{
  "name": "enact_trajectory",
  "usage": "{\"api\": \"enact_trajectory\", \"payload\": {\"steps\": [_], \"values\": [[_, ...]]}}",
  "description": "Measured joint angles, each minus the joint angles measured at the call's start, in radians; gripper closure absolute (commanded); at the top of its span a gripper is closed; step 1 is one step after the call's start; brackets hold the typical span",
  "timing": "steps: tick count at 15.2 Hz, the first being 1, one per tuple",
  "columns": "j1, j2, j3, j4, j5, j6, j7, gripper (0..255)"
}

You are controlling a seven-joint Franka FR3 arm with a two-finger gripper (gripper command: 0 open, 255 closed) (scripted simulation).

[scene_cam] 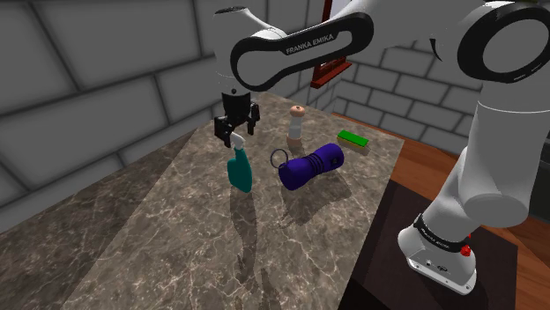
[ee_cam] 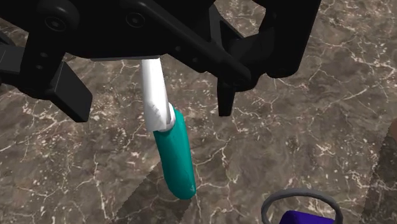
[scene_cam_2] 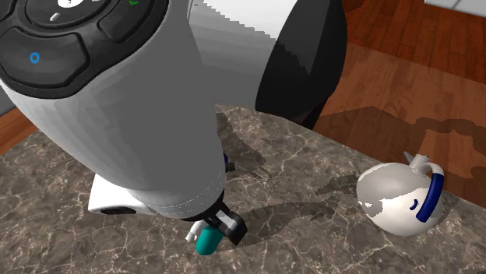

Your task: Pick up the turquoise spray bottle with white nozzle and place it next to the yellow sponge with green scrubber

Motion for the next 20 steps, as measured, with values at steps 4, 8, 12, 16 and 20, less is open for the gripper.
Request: {"api": "enact_trajectory", "payload": {"steps": [4,8,12,16,20], "values": [[0.001,0.009,-0.001,-0.028,-0.004,0.038,0.003,0],[0.0,0.011,-0.002,-0.031,-0.004,0.042,0.003,0],[0.0,0.011,-0.002,-0.032,-0.004,0.042,0.003,255],[0.0,0.01,-0.002,-0.032,-0.004,0.043,0.003,255],[0.0,0.011,-0.002,-0.031,-0.004,0.043,0.003,255]]}}
